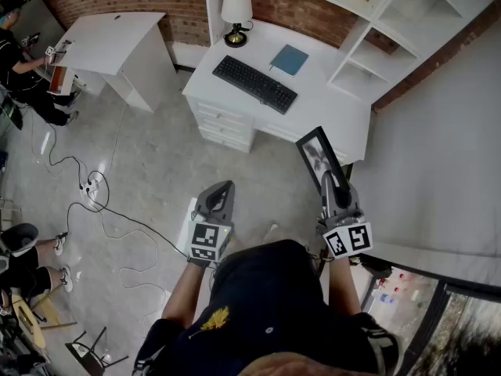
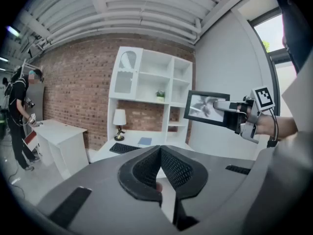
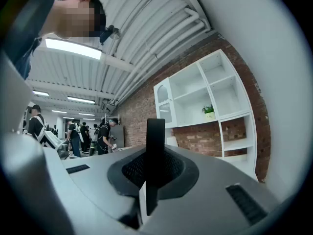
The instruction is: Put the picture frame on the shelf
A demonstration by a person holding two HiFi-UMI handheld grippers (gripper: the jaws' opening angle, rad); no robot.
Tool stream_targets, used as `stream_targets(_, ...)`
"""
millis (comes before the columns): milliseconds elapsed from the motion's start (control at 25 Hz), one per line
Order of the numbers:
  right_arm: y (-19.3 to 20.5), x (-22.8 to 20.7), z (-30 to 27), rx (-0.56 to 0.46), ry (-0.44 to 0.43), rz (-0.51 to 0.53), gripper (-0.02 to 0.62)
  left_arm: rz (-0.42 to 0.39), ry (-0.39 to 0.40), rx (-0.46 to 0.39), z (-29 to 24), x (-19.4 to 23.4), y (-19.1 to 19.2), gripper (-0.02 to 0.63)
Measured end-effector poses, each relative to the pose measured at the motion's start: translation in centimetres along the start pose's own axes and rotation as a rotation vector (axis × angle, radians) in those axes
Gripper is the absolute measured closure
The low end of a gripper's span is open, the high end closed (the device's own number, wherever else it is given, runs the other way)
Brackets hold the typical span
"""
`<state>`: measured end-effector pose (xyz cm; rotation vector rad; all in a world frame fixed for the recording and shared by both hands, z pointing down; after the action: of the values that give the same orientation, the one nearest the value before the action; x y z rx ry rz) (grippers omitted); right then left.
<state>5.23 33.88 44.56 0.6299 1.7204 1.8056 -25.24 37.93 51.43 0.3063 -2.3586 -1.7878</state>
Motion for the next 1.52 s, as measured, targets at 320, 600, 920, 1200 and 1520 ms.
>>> stream_targets(320, -1.3, -2.3, 7.0, -0.095, -0.151, -0.045, 0.58, 0.034, -0.069, -0.066, 2.5, -8.3, -0.5, 0.589)
stream_targets(600, -1.2, -5.4, 11.1, -0.09, -0.237, -0.05, 0.58, -0.01, -0.103, -0.095, 2.5, -13.4, -0.6, 0.589)
stream_targets(920, -2.1, -8.9, 13.0, -0.076, -0.322, -0.016, 0.58, -0.065, -0.121, -0.146, 0.9, -16.6, -3.2, 0.589)
stream_targets(1200, -2.5, -11.4, 13.7, -0.075, -0.312, -0.057, 0.58, -0.086, -0.142, -0.163, -0.6, -18.2, -5.1, 0.589)
stream_targets(1520, -1.5, -13.1, 13.7, -0.049, -0.253, -0.016, 0.58, -0.102, -0.161, -0.123, -1.7, -18.7, -5.1, 0.589)
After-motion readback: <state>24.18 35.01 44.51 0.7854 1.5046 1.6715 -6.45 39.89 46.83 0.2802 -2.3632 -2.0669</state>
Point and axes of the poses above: the fingertips, and each gripper's own axes: z backward along the fingers, x to its left, y out of its underside, the point moved 9 cm from there along z, backward along the fingers, and after that the axes turned 9 degrees about -y, right-handed, at the moved point
